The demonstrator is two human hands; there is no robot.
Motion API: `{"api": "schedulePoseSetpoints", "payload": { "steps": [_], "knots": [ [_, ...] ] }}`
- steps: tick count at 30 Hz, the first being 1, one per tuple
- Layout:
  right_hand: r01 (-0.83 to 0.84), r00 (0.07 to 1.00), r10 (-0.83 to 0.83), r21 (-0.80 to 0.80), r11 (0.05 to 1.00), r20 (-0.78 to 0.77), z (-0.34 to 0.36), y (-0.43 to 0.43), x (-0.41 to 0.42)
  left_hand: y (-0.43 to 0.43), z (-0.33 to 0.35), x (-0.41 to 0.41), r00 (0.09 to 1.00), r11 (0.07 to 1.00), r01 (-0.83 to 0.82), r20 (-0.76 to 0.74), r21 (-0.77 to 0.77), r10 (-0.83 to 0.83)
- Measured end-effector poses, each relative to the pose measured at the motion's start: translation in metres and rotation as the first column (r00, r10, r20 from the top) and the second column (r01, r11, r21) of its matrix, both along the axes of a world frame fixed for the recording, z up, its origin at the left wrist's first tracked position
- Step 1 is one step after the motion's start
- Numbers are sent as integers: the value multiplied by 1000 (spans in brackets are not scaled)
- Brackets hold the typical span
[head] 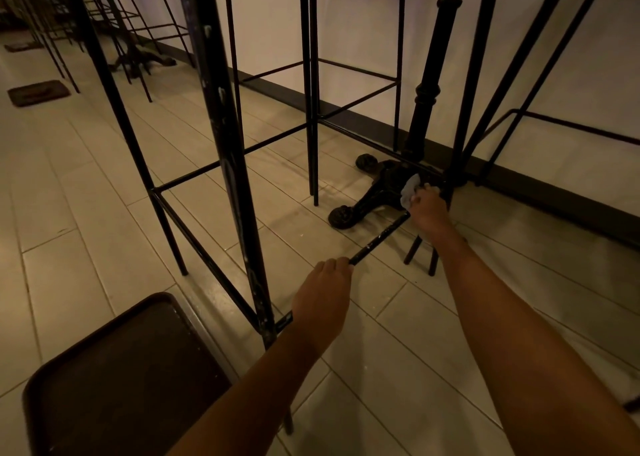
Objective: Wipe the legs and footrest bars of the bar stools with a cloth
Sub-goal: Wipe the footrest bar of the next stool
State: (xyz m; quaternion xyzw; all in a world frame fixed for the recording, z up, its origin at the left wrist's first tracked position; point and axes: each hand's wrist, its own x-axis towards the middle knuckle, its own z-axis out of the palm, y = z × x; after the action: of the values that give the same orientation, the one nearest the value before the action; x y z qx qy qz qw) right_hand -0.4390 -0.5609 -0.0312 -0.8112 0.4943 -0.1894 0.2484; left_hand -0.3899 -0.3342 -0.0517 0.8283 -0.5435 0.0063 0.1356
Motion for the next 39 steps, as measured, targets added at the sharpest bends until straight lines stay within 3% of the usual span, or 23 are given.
{"api": "schedulePoseSetpoints", "payload": {
  "steps": [8, 13, 20, 25, 32, 39],
  "knots": [
    [68, 994, -74, 87, 994, 74, -3, 17, 3, -1, 3, -2, 999, 999, -32, 7, 11, 32],
    [33, 963, -68, 135, 990, 262, -5, 24, -3, -1, 3, -2, 1000, 1000, -27, 12, -8, 27],
    [-82, 952, 69, 32, 996, 297, -13, 45, -13, -1, 4, -4, 999, 999, -35, 41, 16, 35],
    [-91, 916, 25, 146, 985, 401, -3, 49, -10, 0, 3, -3, 996, 998, -31, 88, 53, 27],
    [-173, 936, 145, 61, 983, 320, -17, 67, -16, 1, 8, -7, 997, 998, -26, 78, 61, 21],
    [-123, 956, 98, 74, 990, 276, -10, 53, -15, 1, 8, -7, 997, 997, -25, 68, 71, 20]
  ]
}}
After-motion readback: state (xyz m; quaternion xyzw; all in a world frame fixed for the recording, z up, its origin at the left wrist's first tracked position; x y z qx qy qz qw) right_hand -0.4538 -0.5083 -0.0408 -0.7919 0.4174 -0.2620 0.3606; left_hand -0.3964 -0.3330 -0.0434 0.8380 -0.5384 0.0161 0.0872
